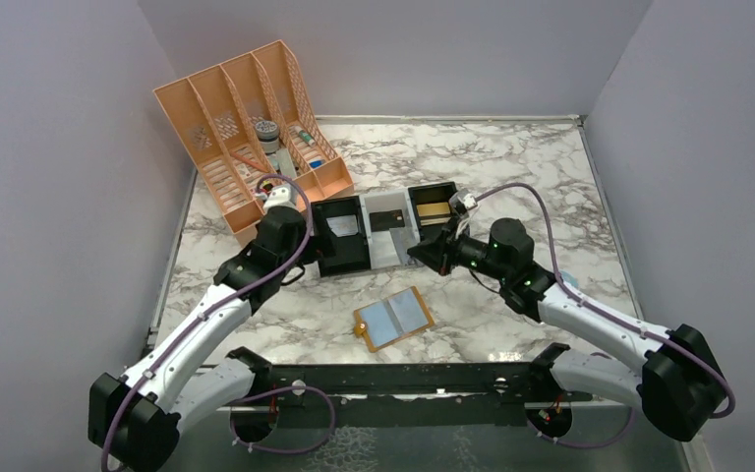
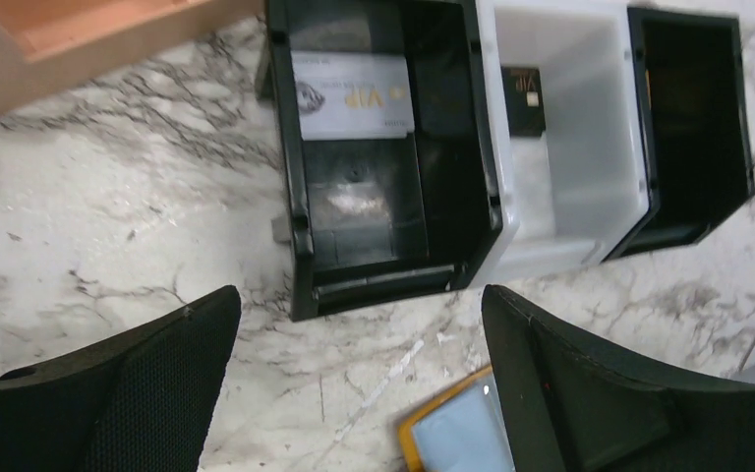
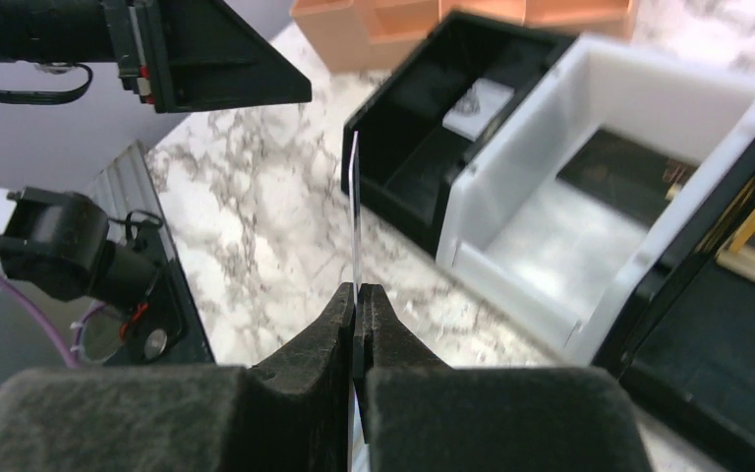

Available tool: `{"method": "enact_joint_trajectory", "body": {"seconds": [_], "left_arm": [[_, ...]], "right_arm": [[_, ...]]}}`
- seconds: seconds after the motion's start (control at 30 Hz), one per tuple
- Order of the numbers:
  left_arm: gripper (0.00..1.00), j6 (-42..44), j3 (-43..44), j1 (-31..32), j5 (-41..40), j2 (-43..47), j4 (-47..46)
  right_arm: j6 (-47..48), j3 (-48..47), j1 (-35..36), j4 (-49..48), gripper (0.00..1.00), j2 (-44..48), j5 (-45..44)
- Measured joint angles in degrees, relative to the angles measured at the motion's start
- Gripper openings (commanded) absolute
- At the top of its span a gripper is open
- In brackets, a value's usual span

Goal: Take the credit cards out of the card holder

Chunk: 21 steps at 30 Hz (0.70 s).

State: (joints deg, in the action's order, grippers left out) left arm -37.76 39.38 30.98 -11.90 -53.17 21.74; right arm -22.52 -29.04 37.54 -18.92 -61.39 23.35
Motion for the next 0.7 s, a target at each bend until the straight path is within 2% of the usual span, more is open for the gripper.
{"method": "enact_joint_trajectory", "body": {"seconds": [0.13,0.37,0.47,0.7], "left_arm": [[0.99,0.2,2.1,-3.9,0.1,0.2,0.0],[0.99,0.4,-6.3,-4.3,-0.1,8.9,1.0],[0.99,0.4,-6.8,-4.3,-0.2,9.7,1.8],[0.99,0.3,-6.8,-4.3,-2.8,11.2,2.0]], "right_arm": [[3.1,-3.5,0.0,-0.1,0.01,-0.7,-0.4],[9.8,-6.8,0.0,-0.3,0.01,-4.8,-0.2],[13.4,-8.1,0.5,-0.3,0.01,-8.0,-0.2],[26.7,-16.1,8.9,0.3,0.01,-18.4,-3.1]]}}
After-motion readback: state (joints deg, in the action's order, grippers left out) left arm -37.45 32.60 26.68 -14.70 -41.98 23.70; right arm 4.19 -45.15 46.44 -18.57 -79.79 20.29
